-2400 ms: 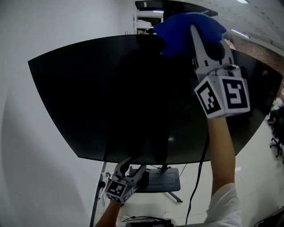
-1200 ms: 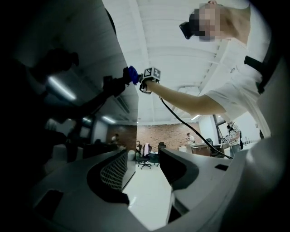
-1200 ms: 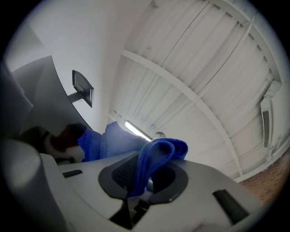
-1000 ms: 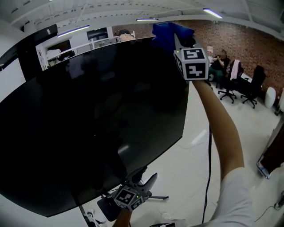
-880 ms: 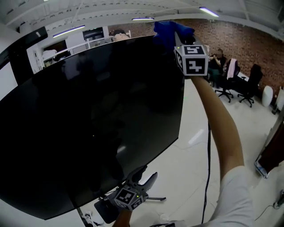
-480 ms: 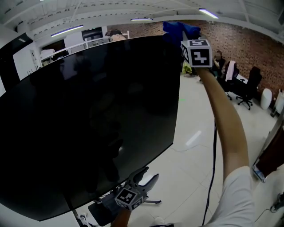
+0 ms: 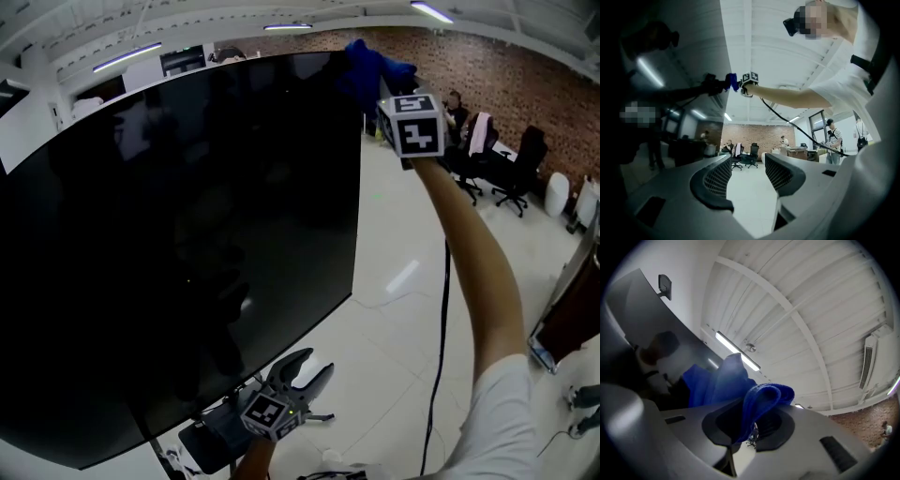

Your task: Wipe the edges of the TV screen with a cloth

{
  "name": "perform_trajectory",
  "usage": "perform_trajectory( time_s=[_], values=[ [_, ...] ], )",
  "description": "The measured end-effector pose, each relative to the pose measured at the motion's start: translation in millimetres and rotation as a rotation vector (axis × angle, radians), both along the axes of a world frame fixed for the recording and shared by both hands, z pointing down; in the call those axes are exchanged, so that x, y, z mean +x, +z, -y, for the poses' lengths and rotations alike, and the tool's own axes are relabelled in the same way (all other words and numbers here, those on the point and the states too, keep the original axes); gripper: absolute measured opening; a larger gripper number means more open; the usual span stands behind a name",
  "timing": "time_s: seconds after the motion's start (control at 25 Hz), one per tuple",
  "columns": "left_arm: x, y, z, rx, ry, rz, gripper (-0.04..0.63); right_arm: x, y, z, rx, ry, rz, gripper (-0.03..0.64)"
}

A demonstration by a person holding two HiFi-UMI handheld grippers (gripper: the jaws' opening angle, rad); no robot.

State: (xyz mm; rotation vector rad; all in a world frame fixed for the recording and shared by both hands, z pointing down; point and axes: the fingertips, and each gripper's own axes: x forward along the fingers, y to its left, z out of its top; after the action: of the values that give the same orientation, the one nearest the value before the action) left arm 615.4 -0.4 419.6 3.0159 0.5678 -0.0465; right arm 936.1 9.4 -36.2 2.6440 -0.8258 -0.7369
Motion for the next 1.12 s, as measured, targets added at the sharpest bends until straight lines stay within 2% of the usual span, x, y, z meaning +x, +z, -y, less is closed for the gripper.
perform_trajectory(
  time_s=[0.12,0.44,0.72,0.88,1.04,1.12],
  values=[
    [6.2,16.8,-2.5,0.005,0.01,0.023,0.213,-9.4,42.5,7.1,0.009,-0.043,-0.007,0.077],
    [18.8,18.3,-26.3,-0.042,0.036,0.053,0.213,5.3,194.1,14.6,-0.04,-0.147,0.162,0.075],
    [25.6,41.1,-19.6,-0.03,0.01,0.053,0.213,11.5,342.8,19.9,-0.031,-0.181,0.388,0.075],
    [26.7,42.6,-23.6,-0.048,0.005,0.067,0.213,13.7,422.7,18.9,-0.075,-0.176,0.509,0.074],
    [22.3,73.5,-12.2,-0.014,-0.018,0.082,0.213,14.7,504.1,20.2,-0.152,-0.14,0.639,0.074],
    [21.2,69.2,-14.3,-0.043,-0.031,0.09,0.213,15.4,539.6,18.5,-0.163,-0.117,0.711,0.074]
  ],
)
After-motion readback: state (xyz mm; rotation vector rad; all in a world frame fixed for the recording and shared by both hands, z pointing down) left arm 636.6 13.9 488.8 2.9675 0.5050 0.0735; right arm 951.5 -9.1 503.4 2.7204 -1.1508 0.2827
